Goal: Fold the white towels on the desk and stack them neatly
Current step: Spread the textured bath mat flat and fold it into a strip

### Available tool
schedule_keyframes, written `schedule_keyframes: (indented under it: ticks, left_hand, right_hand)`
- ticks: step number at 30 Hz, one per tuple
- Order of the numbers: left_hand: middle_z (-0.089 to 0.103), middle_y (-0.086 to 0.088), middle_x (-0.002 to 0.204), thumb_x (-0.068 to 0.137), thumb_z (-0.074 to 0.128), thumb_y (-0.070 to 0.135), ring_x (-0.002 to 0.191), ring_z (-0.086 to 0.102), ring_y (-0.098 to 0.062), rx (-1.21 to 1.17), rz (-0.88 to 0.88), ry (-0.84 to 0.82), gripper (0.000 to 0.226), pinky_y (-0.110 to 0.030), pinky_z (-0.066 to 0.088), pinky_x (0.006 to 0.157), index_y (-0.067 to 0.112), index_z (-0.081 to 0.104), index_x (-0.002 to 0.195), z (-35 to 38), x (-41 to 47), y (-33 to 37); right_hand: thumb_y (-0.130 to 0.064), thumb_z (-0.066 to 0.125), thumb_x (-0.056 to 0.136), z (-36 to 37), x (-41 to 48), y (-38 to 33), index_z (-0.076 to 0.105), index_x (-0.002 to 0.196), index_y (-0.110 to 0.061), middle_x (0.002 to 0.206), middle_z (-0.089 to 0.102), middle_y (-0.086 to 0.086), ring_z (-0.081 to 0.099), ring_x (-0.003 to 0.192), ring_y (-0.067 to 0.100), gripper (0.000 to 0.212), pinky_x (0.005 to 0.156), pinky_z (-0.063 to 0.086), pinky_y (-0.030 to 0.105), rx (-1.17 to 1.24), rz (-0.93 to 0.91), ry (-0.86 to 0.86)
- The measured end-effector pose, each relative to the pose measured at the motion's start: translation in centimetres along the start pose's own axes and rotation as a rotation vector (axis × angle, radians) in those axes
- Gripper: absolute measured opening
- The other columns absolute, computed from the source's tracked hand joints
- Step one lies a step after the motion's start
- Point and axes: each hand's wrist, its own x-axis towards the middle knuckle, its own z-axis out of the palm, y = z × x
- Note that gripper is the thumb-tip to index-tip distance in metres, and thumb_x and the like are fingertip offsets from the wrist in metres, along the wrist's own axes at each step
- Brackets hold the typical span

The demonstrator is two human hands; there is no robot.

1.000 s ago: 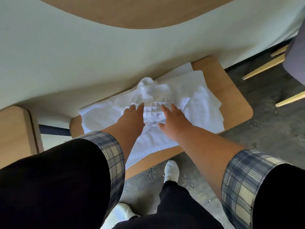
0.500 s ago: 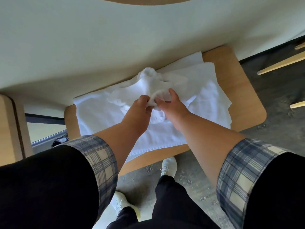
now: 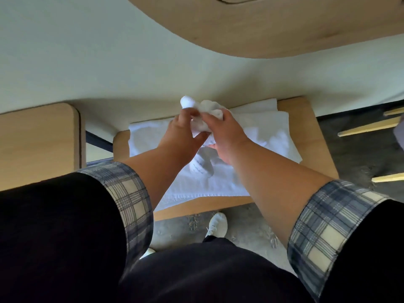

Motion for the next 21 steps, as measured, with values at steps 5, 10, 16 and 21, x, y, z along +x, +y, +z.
schedule_keyframes:
  ticks: [5, 10, 16, 21]
  left_hand:
    - [0.044, 0.01, 0.142, 0.056, 0.079, 0.058, 0.121, 0.049, -0.002, -0.268, -0.172, 0.005, 0.104, -0.022, 0.041, 0.093, 0.05, 0.02, 0.142, -5.9, -2.1, 1.6]
    - [0.055, 0.027, 0.103, 0.061, 0.087, 0.055, 0.082, 0.053, 0.024, -0.342, -0.171, 0.068, 0.104, -0.003, 0.041, 0.059, 0.054, 0.022, 0.141, -10.6, -5.6, 1.7]
    - [0.062, 0.021, 0.098, 0.063, 0.085, 0.052, 0.075, 0.059, 0.017, -0.394, -0.188, 0.18, 0.073, -0.009, 0.042, 0.058, 0.044, 0.038, 0.117, -17.6, -9.7, 1.5]
    - [0.065, 0.023, 0.089, 0.066, 0.076, 0.058, 0.068, 0.058, 0.018, -0.348, -0.178, 0.328, 0.06, -0.016, 0.044, 0.061, 0.043, 0.04, 0.112, -24.5, -14.9, -0.9]
  right_hand:
    - [-0.029, 0.062, 0.076, 2.9, -3.6, -4.2, 0.059, 0.099, -0.023, 0.091, 0.068, 0.005, 0.068, 0.076, 0.023, 0.024, 0.057, 0.054, 0.034, -0.085, -0.176, -0.046]
    - [-0.034, 0.062, 0.068, 6.6, -6.6, -6.4, 0.061, 0.094, -0.021, 0.086, 0.071, 0.002, 0.071, 0.076, 0.021, 0.03, 0.06, 0.056, 0.036, -0.2, -0.297, -0.145]
    - [-0.042, 0.069, 0.073, 13.1, -10.2, -8.1, 0.064, 0.096, -0.027, 0.091, 0.074, -0.004, 0.073, 0.087, 0.015, 0.027, 0.082, 0.06, 0.048, -0.251, -0.474, -0.219]
    - [-0.053, 0.075, 0.074, 20.3, -15.2, -8.4, 0.059, 0.112, -0.035, 0.109, 0.072, -0.009, 0.069, 0.103, 0.009, 0.045, 0.096, 0.053, 0.043, -0.299, -0.628, -0.338]
